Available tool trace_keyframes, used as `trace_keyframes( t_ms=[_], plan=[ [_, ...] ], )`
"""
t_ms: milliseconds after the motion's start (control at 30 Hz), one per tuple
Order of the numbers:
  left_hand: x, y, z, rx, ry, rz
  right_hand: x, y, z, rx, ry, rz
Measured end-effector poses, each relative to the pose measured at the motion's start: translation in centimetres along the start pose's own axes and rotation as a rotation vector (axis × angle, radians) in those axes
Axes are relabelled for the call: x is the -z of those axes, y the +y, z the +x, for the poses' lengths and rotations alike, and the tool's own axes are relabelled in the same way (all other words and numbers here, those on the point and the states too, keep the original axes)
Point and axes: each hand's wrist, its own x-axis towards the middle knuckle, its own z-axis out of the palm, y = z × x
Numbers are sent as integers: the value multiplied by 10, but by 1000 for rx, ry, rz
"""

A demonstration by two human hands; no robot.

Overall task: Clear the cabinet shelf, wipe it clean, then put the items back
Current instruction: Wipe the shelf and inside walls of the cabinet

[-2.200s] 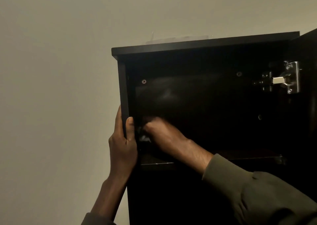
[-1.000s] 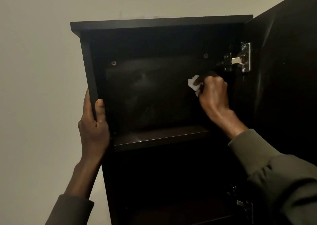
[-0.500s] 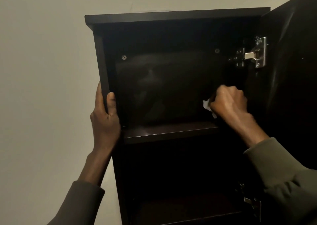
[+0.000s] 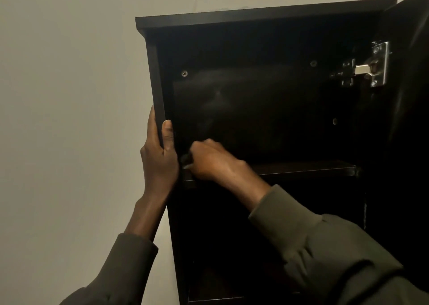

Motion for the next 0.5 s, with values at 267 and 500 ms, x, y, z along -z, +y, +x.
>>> trace_keyframes(
  t_ms=[267,500],
  plan=[
    [-1,2,-1,-14,10,0,-5,9,-14,132,52,253],
    [0,2,0,-28,23,-5,71,79,-77,-90,279,41]
  ],
)
